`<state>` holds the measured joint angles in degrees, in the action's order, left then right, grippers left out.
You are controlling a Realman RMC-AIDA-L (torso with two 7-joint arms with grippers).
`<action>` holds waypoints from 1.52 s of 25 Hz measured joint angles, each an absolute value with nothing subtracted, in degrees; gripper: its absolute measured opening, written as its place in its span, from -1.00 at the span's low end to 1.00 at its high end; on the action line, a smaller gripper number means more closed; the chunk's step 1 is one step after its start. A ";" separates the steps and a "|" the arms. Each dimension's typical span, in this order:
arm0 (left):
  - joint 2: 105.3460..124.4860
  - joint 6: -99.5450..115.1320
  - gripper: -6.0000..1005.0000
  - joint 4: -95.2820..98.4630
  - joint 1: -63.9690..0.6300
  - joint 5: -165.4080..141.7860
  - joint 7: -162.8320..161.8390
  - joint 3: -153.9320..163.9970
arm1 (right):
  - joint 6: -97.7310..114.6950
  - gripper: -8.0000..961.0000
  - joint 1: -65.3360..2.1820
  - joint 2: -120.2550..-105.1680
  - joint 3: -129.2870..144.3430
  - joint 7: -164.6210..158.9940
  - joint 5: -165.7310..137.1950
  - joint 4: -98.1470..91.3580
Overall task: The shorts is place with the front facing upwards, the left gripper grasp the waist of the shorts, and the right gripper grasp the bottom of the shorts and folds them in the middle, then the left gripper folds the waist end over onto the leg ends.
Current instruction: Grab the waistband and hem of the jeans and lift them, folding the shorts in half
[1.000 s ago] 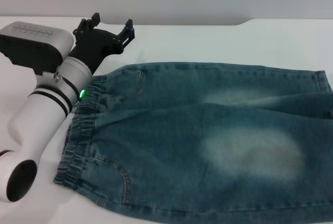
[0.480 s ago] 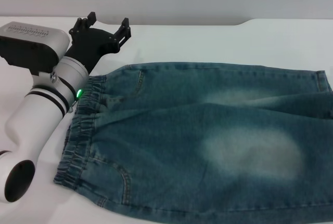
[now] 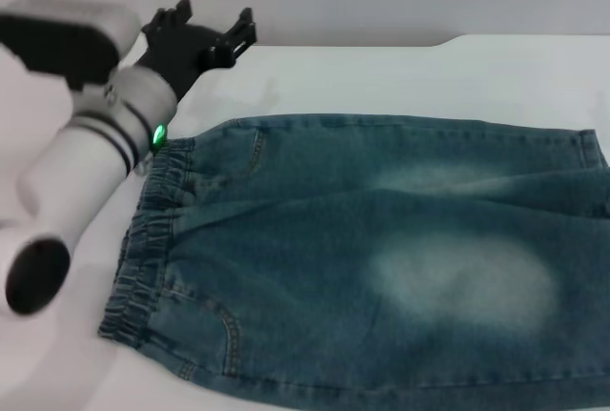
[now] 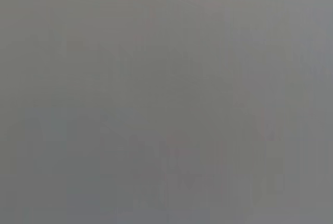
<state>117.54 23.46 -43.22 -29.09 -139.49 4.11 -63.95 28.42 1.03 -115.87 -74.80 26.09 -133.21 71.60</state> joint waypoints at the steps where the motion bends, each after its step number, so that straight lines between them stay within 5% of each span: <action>1: 117.56 18.20 0.61 -46.55 -28.45 -141.34 5.04 -66.66 | 23.76 0.68 2.04 -116.65 -77.41 28.27 -133.39 75.15; 5: 117.75 -3.23 0.60 -59.89 -26.34 -145.90 8.34 -75.78 | -0.83 0.68 3.63 -118.74 -88.95 31.15 -133.25 87.31; 18: 117.98 -47.81 0.57 -83.51 -25.02 -154.11 12.66 -90.65 | -62.46 0.68 1.89 -118.75 -116.51 25.53 -132.93 110.00; 38: 118.01 -90.08 0.53 -96.27 -26.51 -163.13 7.80 -93.29 | -91.30 0.68 4.30 -119.15 -123.61 17.18 -138.67 116.09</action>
<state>118.01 -90.08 -96.27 -26.51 -163.13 7.80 -93.29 -91.30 4.30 -119.15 -123.61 17.18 -138.67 116.09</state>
